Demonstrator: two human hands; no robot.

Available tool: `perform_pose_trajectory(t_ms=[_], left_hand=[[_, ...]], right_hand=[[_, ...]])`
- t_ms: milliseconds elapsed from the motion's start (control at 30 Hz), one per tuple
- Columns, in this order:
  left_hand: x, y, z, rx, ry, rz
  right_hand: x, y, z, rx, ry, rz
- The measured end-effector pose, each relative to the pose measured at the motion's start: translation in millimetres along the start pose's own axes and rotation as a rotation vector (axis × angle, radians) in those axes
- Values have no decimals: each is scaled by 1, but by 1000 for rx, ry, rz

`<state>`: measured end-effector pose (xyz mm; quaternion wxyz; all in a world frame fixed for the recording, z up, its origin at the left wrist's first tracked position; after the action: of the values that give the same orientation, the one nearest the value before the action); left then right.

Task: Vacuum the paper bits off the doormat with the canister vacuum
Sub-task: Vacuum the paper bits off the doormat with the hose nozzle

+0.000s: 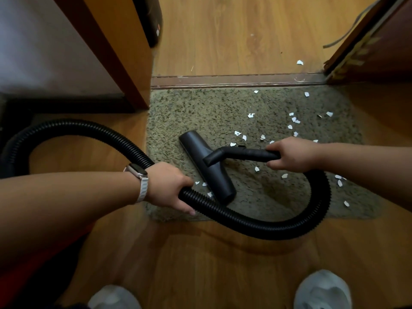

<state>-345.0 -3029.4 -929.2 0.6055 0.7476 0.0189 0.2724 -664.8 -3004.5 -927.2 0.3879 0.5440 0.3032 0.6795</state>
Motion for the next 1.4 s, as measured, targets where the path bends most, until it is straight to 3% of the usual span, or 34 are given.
perform_pose_trajectory(t_ms=[233, 667, 1100, 1400], left_hand=[[10, -7, -7, -5, -41, 92], [10, 0, -3, -46, -42, 80], [12, -1, -6, 10, 20, 20], [27, 0, -8, -28, -49, 79]], right_hand=[[1, 0, 2, -59, -27, -24], [2, -9, 29, 73, 137, 19], [2, 22, -5, 34, -32, -38], [0, -7, 58, 100, 188, 40]])
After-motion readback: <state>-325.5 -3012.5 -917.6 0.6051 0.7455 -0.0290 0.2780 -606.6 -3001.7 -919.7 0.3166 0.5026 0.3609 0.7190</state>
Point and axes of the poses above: each hand's wrist, its own x-axis away from the middle knuckle, its own y-axis out of the back of the hand, z = x × y, the point moved 3 cm from there along -x, towards the middle knuckle, and after that the axes turned 8 degrees about -z, right-handed, at the moved point
